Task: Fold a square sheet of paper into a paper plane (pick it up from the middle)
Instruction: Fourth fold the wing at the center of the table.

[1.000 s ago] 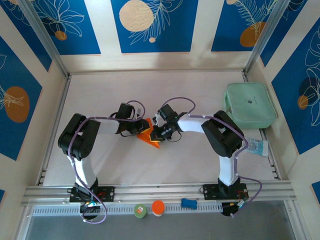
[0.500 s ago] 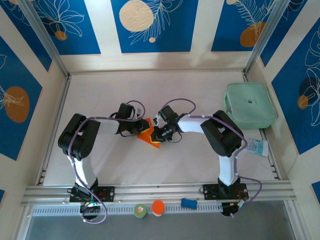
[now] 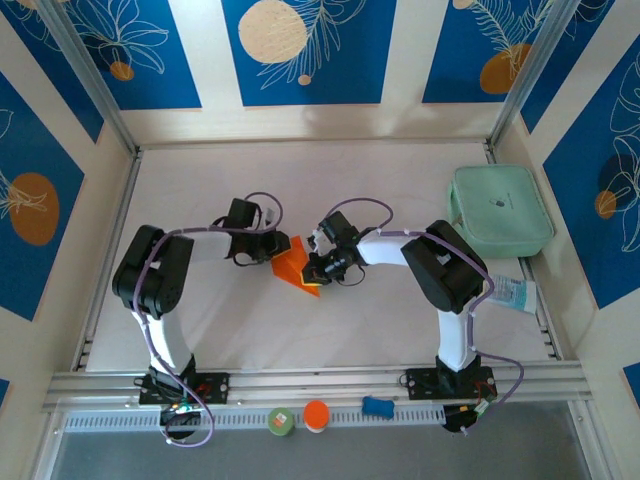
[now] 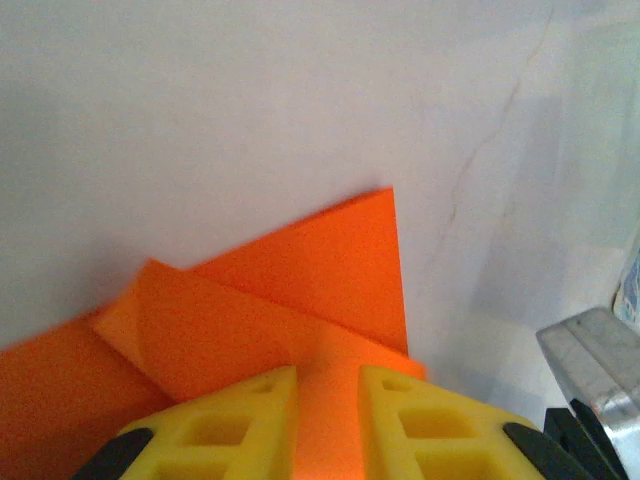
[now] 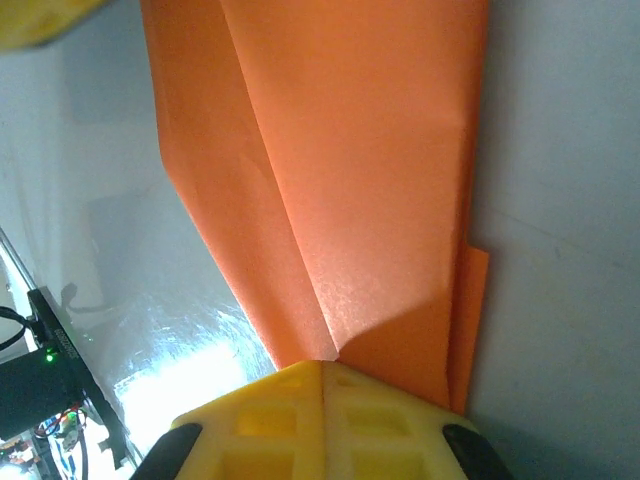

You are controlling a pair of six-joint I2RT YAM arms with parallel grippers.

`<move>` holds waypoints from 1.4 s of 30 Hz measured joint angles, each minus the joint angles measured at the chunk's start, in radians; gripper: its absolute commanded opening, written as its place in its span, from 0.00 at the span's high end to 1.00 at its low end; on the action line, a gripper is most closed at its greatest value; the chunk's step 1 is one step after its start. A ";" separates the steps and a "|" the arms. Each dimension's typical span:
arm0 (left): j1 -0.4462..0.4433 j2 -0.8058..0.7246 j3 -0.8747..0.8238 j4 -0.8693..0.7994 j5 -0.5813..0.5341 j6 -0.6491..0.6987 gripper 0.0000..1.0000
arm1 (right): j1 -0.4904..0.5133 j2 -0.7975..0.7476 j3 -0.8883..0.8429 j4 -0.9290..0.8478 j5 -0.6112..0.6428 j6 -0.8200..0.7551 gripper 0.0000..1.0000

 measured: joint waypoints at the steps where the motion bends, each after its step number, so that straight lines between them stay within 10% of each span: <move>1: 0.009 0.001 0.009 -0.008 -0.006 0.010 0.76 | -0.002 0.002 0.000 0.002 -0.006 -0.002 0.96; 21: 0.133 0.010 0.153 -0.120 -0.014 0.129 0.74 | -0.008 0.008 0.003 -0.001 -0.024 -0.003 0.96; 42: -0.137 -0.153 -0.058 -0.024 -0.015 -0.040 0.83 | -0.011 0.014 0.008 -0.006 -0.036 -0.003 0.97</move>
